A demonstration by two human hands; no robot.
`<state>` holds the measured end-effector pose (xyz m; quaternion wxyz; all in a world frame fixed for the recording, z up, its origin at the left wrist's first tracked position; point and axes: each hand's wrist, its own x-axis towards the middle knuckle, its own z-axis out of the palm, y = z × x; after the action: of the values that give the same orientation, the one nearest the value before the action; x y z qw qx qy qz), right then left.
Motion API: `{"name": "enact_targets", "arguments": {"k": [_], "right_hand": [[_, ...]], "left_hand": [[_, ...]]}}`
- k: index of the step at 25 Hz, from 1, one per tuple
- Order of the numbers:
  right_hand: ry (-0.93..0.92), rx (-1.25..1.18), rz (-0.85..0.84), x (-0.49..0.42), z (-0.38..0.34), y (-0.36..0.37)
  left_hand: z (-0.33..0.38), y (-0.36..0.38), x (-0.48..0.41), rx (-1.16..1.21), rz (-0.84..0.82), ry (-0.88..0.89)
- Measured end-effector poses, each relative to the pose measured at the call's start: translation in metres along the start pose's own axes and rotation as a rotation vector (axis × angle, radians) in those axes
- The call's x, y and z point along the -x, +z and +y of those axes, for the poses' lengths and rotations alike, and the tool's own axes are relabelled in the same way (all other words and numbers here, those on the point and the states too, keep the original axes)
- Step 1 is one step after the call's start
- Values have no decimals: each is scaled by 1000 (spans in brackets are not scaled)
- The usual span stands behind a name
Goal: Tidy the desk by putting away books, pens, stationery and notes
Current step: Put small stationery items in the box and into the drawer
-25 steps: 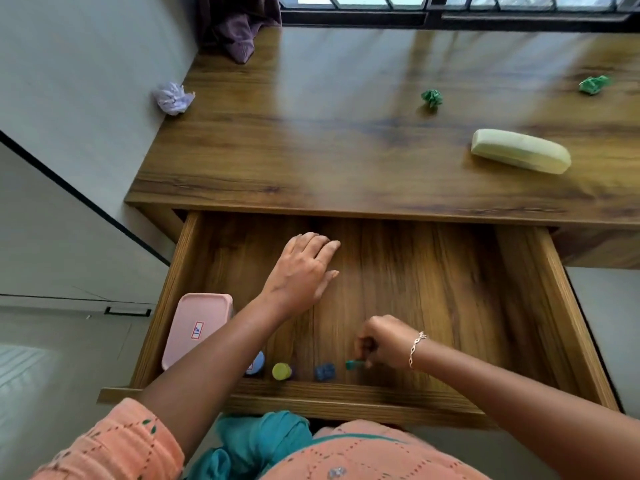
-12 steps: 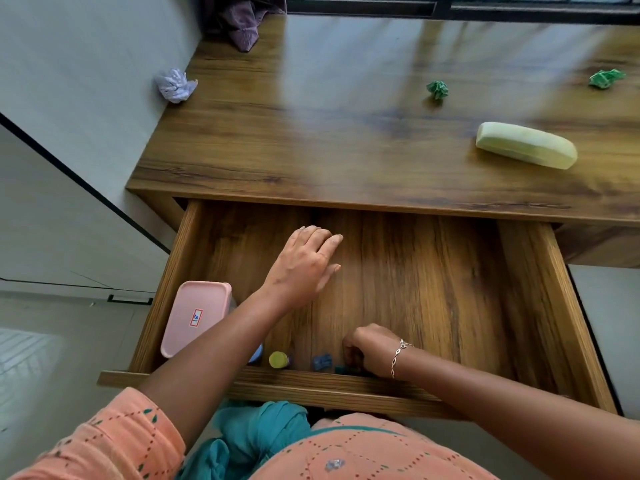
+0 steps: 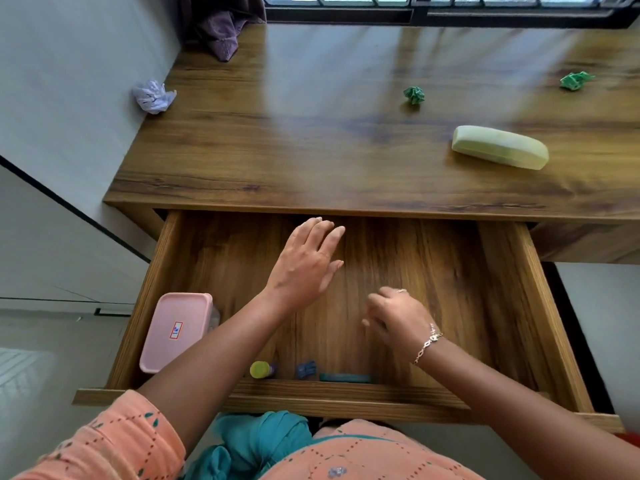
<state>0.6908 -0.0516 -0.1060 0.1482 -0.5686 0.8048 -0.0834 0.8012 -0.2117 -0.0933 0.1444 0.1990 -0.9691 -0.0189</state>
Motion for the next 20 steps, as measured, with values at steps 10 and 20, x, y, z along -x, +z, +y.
{"name": "enact_targets", "arguments": {"k": [10, 20], "right_hand": [[162, 189, 454, 25, 92, -38], [245, 40, 560, -8, 176, -125]], "left_hand": [[49, 11, -54, -28, -33, 86], [79, 1, -149, 3, -70, 195]]}}
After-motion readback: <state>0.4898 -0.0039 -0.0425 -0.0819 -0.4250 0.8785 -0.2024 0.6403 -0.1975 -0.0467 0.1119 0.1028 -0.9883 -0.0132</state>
